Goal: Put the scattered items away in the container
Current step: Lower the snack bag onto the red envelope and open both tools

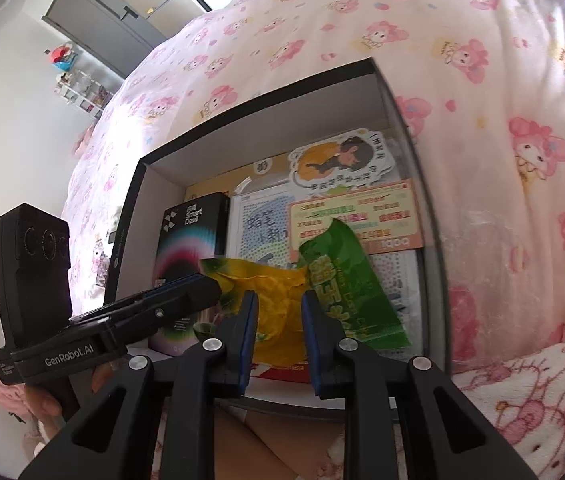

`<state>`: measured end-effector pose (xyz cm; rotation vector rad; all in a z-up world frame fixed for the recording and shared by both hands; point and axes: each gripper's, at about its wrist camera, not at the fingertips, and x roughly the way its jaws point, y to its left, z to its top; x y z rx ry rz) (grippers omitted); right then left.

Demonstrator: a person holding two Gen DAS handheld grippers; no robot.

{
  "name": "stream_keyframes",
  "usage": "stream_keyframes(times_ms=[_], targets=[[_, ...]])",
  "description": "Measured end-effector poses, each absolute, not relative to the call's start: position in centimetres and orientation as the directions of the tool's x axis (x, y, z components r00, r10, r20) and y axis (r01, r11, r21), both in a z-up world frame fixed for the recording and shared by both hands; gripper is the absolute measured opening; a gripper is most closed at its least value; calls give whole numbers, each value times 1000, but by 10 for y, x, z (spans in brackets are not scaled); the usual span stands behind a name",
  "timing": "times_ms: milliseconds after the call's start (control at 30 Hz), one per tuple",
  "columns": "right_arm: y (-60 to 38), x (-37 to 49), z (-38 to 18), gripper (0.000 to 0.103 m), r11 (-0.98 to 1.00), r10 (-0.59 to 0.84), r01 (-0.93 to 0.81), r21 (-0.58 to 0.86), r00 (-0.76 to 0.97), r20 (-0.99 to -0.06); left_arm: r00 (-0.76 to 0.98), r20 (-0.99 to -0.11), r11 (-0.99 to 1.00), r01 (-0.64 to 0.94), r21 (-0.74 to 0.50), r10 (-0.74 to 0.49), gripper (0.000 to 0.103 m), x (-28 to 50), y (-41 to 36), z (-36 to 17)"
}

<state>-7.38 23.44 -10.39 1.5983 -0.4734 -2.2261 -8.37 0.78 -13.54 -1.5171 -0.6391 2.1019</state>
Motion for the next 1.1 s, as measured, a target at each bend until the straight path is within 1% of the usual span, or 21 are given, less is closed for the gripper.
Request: stream_keyframes(times_ms=[33,100,167,267,367,467,533,633,700,733,800,867,933,1000,1100], targets=[[231,-75,-108,19,-866,-497,96,492,-284,-820,-281,-748,-794,-103,-599,601,44,-82,8,-134],[231,-75,-115,19,-819,-568,83,568,-262,-780,-286,-799,-845,-92,-526,529,45,-81,10,-136],[230,-75,-115,19,-802,-592,86,592,-255,-765,-278,-842,-884,-70,-463,463,44,-84,16,-139],[231,-74,-106,19,-840,-535,95,534,-299,-790,-267,-877,-914,-52,-402,400,44,-93,31,-144],[235,-75,-101,19,-879,-468,83,470,-335,-817,-274,-878,-918,-54,-393,392,43,-93,32,-143],[238,-74,-102,19,-907,-408,51,418,-355,-841,-281,-868,-910,-49,-412,408,43,-94,29,-142],[241,-75,-102,19,-904,-411,38,427,-361,-837,-296,-847,-892,-43,-449,441,43,-89,22,-140],[246,-78,-106,19,-877,-455,25,480,-366,-812,-282,-793,-831,-28,-556,540,43,-91,13,-142],[248,-81,-113,20,-824,-538,28,566,-352,-766,-237,-743,-767,-10,-642,625,43,-96,13,-150],[248,-81,-119,20,-806,-563,20,591,-332,-757,-220,-737,-755,-2,-655,640,43,-97,14,-153],[243,-83,-127,20,-819,-550,18,573,-310,-776,-195,-760,-775,-6,-632,621,43,-99,21,-157],[240,-83,-133,20,-820,-553,23,572,-293,-780,-174,-761,-776,-27,-630,625,43,-99,29,-159],[240,-82,-132,20,-805,-574,34,592,-293,-764,-168,-753,-768,-45,-639,637,43,-97,34,-158],[240,-81,-126,18,-793,-594,67,605,-301,-746,-165,-748,-764,-68,-642,643,43,-96,39,-156],[244,-77,-117,17,-737,-660,102,668,-318,-681,-168,-715,-734,-109,-671,679,43,-95,43,-155]])
